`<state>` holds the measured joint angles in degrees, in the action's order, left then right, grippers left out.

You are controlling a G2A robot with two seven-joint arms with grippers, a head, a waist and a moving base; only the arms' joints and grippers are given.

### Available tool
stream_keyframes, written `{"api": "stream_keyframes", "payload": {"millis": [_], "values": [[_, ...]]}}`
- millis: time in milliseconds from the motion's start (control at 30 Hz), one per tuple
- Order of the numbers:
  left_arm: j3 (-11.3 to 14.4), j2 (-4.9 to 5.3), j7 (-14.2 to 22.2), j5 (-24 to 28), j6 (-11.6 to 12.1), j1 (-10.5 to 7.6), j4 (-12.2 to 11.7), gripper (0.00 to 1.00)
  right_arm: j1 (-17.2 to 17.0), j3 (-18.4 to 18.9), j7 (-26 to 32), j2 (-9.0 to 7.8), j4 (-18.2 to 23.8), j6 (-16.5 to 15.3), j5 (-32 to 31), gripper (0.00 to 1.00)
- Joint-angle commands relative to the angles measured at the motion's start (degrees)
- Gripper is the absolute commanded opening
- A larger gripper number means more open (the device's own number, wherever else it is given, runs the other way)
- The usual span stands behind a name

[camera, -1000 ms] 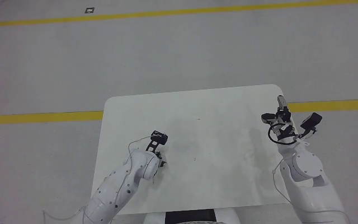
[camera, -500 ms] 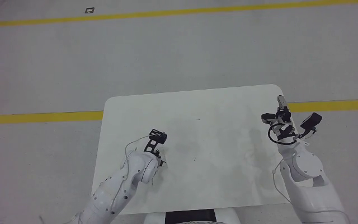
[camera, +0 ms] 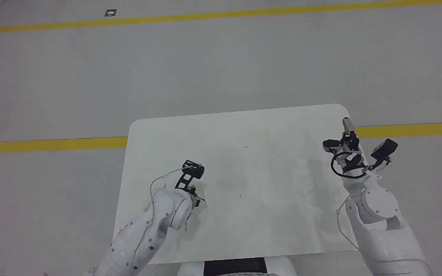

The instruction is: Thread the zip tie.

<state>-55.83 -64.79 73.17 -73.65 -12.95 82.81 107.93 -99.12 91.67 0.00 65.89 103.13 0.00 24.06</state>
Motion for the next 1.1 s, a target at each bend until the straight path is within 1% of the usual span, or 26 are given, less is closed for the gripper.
{"api": "stream_keyframes", "payload": {"millis": [0, 33, 133, 200, 433, 500, 533, 1067], "values": [[0.08, -0.04, -0.05, 0.08, 0.03, -0.09, -0.2, 0.0, 0.0, 0.0, 0.0, 0.0, 0.0, 0.0, 0.0, 1.0], [0.11, -0.06, -0.06, 0.14, 0.04, -0.13, -0.27, 0.0, 0.0, 0.0, 0.0, 0.0, 0.0, 0.0, 0.0, 1.0], [0.25, -0.12, -0.07, 0.14, 0.06, -0.28, -0.52, 0.04, 0.0, 0.0, 0.0, 0.0, 0.0, 0.0, 0.0, 1.0], [0.31, -0.15, -0.05, 0.13, 0.03, -0.37, -0.62, 0.03, 0.0, 0.0, 0.0, 0.0, 0.0, 0.0, 0.0, 1.0], [0.43, -0.24, -0.05, 0.09, -0.03, -0.49, -0.78, 0.06, 0.0, 0.0, 0.0, 0.0, 0.0, 0.0, 0.0, 1.0], [0.37, -0.25, -0.28, 0.1, -0.16, -0.45, -0.65, 0.01, 0.0, 0.0, 0.0, 0.0, 0.0, 0.0, 0.0, 1.0], [0.32, -0.26, -0.43, 0.08, -0.24, -0.4, -0.55, 0.0, 0.0, 0.0, 0.0, 0.0, 0.0, 0.0, 0.0, 1.0], [-1.03, -0.09, -2.08, 0.39, -0.23, 0.86, 0.9, 0.0, 0.0, 0.0, 0.0, 0.0, 0.0, 0.0, 0.0, 1.0]]}}
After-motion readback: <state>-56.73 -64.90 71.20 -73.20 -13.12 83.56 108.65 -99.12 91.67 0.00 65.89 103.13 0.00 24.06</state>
